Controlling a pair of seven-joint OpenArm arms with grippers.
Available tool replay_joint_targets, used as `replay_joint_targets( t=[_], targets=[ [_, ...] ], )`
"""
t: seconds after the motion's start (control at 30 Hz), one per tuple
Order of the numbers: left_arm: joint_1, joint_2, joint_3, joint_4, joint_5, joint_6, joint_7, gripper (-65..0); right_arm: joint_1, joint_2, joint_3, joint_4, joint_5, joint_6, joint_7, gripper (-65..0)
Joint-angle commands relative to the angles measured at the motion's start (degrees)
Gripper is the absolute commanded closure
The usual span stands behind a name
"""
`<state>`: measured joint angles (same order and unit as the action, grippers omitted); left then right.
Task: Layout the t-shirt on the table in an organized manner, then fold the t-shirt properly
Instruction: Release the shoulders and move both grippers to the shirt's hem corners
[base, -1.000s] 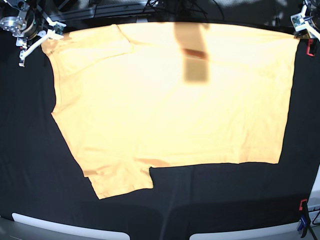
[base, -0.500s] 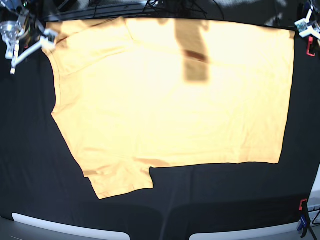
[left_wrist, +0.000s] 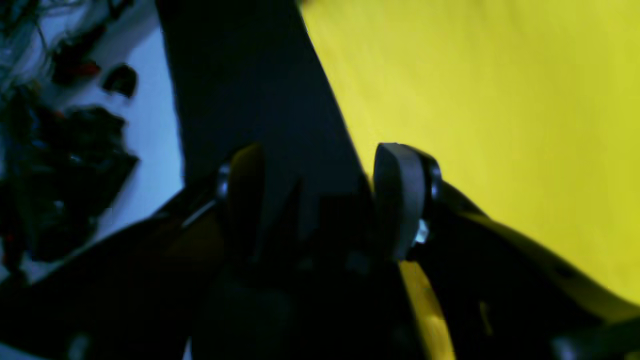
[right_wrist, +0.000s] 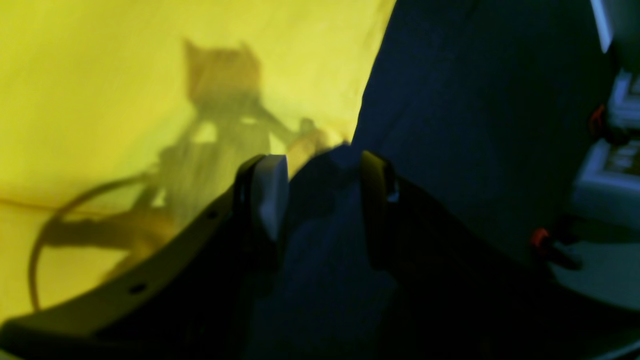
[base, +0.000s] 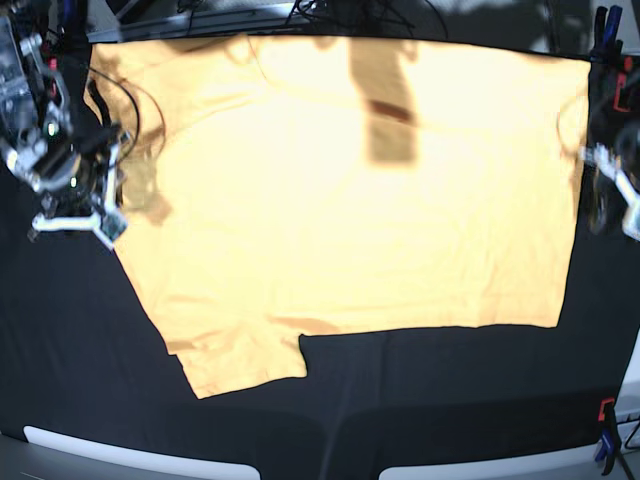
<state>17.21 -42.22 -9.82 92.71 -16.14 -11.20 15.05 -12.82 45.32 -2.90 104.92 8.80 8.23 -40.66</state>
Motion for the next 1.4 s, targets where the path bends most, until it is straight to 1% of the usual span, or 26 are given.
replay_joint_targets(
  t=[0.0,0.03,0.1,0.2,0.3,0.33,0.43,0.5,0.6,0.67,0.73,0.83,0.87,0.93,1.1,1.23,1.37],
  targets=[
    [-3.3,0.2,-0.6,-1.4,-1.7,0.7,-1.3,-31.8,3.1,0.0,0.5,-1.1,1.1,0.1,0.9,-23.5],
    [-6.3,1.6,-0.6,-3.8,-2.9,0.7,-1.3,-31.8,5.4,-1.3,0.5,-3.1,2.7,0.9,0.9,-23.5],
    [-12.0,4.0,-0.6,-9.3,-4.7,0.0,-0.9,-31.8,9.6,-3.8,0.5,-7.3,5.9,3.6,1.3,-23.5],
    [-20.9,6.8,-0.5,-19.3,-7.0,-4.3,0.8,-31.8,15.9,-7.4,0.5,-13.9,9.9,6.4,1.9,-23.5],
    [-29.7,8.8,-0.5,-30.7,-8.4,-7.4,1.9,-31.8,22.3,-10.6,0.5,-21.2,12.4,7.9,1.5,-23.5],
    [-32.7,9.4,-0.5,-34.9,-8.4,-8.6,2.1,-31.8,24.4,-11.5,0.5,-23.8,13.4,8.5,0.7,-23.5],
    [-41.5,10.9,-0.5,-47.4,-8.4,-13.2,2.1,-31.8,30.4,-13.7,0.5,-31.0,16.3,11.8,-2.8,-23.5],
    [-47.2,11.8,-0.5,-55.8,-8.1,-14.3,1.7,-31.8,34.1,-15.1,0.5,-34.8,17.4,13.8,-5.8,-23.5],
    [-54.8,12.7,-0.5,-67.5,-4.6,-14.3,-1.0,-31.8,38.0,-17.2,0.5,-38.4,17.4,16.3,-10.8,-23.5],
    [-59.1,13.0,-0.5,-74.4,-1.6,-14.4,-3.5,-31.7,39.5,-18.1,0.5,-39.2,17.4,17.1,-12.8,-23.5],
    [-62.5,13.2,-0.5,-80.2,-0.2,-13.8,-6.0,-31.3,39.8,-18.5,0.5,-39.2,17.4,17.2,-12.9,-23.5],
    [-65.8,13.2,-0.5,-86.6,1.7,-11.0,-9.8,-30.5,39.8,-18.7,0.5,-39.2,17.4,17.2,-13.0,-23.5],
    [-66.2,13.2,-0.5,-88.1,2.6,-10.6,-11.1,-30.5,39.8,-18.7,0.5,-39.2,17.4,17.3,-13.5,-23.5],
    [-66.4,13.2,-0.5,-89.9,2.8,-10.7,-12.8,-30.5,39.8,-18.7,0.5,-39.2,17.4,17.3,-14.1,-23.5],
    [-65.1,14.6,-0.5,-90.5,3.1,-10.7,-13.1,-30.5,39.8,-18.7,0.5,-39.2,17.4,17.4,-14.3,-23.5],
    [-64.8,16.2,-0.5,-90.5,3.1,-10.7,-13.8,-30.5,39.8,-18.6,0.5,-39.2,17.3,19.3,-14.3,-23.5],
    [-64.5,17.5,-0.5,-90.5,3.2,-10.7,-13.8,-30.5,39.8,-18.6,0.5,-39.2,17.3,19.4,-14.6,-23.5]
  ],
)
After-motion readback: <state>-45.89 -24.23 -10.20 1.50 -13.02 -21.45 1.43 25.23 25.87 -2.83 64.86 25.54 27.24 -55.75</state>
